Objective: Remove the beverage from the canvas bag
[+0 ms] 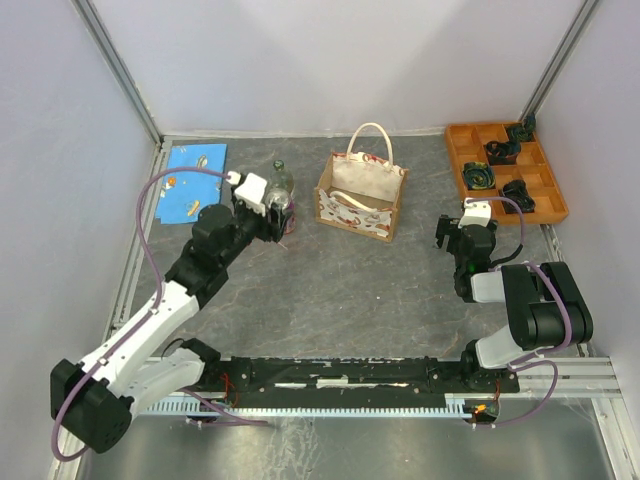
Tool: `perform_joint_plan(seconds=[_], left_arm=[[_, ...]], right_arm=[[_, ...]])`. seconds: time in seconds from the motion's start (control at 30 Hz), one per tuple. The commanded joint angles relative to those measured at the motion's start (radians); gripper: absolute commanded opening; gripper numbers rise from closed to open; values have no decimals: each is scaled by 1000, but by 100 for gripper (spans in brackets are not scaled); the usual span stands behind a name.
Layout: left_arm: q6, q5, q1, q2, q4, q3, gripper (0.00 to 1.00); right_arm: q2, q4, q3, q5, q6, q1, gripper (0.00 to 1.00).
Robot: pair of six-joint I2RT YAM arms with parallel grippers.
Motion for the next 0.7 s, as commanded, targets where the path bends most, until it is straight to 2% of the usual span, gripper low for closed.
perform_joint_plan(seconds=[0.0,0.23,0.47,0.67], left_arm=[[-100,-73,4,-89,216,-120,3],[-134,-129,8,-87,371,-307,3],[-151,-122,30,-29,515,-408,3],[-212,-70,97,32,622,-473,3]], right_arm=[[-9,26,30,-6,-3,-2,99],[-9,26,30,-6,-3,-2,99],[-10,26,30,-6,-3,-3,99],[-9,26,30,-6,-3,-3,99]])
